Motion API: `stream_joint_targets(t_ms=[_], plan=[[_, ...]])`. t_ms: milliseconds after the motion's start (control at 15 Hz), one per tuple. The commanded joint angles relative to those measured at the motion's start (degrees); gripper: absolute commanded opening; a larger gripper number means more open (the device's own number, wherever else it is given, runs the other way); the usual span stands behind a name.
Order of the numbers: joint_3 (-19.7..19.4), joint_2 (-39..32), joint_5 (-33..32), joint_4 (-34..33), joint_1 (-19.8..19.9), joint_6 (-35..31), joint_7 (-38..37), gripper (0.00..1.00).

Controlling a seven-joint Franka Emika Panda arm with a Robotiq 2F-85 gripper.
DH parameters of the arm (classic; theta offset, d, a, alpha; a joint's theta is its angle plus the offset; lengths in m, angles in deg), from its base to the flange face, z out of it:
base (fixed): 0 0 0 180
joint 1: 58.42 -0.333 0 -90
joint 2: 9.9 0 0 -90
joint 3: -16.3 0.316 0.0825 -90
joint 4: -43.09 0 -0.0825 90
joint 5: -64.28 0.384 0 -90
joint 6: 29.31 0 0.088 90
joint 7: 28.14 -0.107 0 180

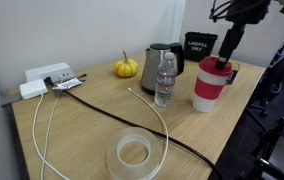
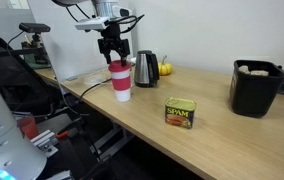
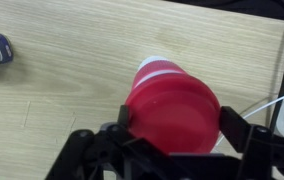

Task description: Take the lid on the cup and put it on the table

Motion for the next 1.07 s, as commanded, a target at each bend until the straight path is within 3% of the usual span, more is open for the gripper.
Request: stream_joint_targets(t_ms=[0, 1000], plan=[[1.0, -0.8, -1.0, 0.2, 0.7, -2.9, -1.4, 0.61], [-1.2, 0.7, 1.8, 0.0, 0.0, -1.0, 1.5, 0.61]])
